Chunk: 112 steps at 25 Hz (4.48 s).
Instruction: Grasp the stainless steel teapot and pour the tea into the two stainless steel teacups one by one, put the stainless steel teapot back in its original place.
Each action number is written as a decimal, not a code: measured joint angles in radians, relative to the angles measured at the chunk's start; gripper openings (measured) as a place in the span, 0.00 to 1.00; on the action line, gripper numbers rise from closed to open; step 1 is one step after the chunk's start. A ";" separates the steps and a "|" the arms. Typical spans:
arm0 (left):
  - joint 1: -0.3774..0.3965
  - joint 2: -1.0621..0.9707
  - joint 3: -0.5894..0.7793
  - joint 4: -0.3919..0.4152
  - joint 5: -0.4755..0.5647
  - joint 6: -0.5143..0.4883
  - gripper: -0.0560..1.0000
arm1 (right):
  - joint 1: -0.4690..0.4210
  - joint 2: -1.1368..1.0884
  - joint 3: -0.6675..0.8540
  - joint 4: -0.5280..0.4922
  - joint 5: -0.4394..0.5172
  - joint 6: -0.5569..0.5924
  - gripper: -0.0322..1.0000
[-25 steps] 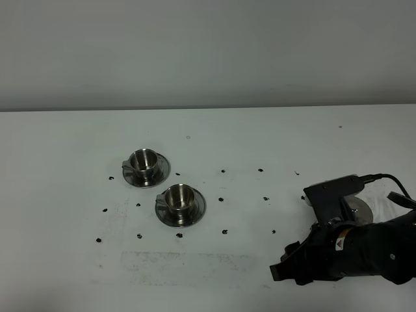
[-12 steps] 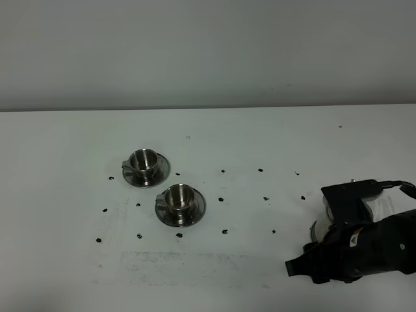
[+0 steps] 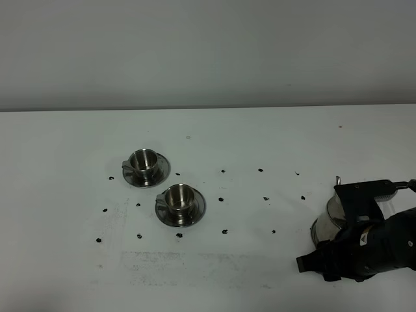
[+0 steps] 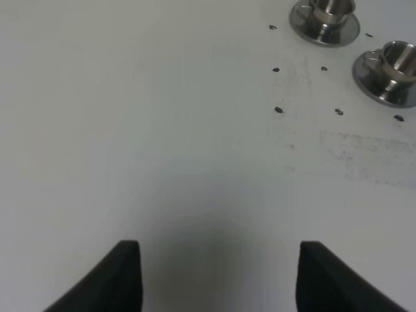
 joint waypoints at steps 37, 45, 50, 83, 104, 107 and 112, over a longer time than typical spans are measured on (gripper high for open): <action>0.000 0.000 0.000 0.000 0.000 0.000 0.53 | -0.100 0.055 -0.423 -0.152 0.633 0.109 0.47; 0.000 0.000 0.000 0.000 0.000 0.001 0.53 | -0.100 0.087 -0.423 -0.138 0.626 0.097 0.47; 0.000 0.000 0.000 0.001 -0.001 0.001 0.53 | -0.100 0.103 -0.423 -0.129 0.608 0.085 0.47; 0.000 0.000 0.000 0.001 0.000 0.001 0.53 | -0.100 0.191 -0.421 -0.129 0.569 -0.024 0.22; 0.000 0.000 0.000 0.001 0.000 0.001 0.53 | 0.017 -0.012 -0.420 -0.171 0.541 -0.049 0.22; 0.000 0.000 0.000 0.001 0.000 0.001 0.53 | 0.083 -0.009 -0.421 -0.174 0.507 -0.069 0.22; 0.000 0.000 0.000 0.001 0.000 0.001 0.53 | 0.161 0.049 -0.507 -0.180 0.519 -0.120 0.22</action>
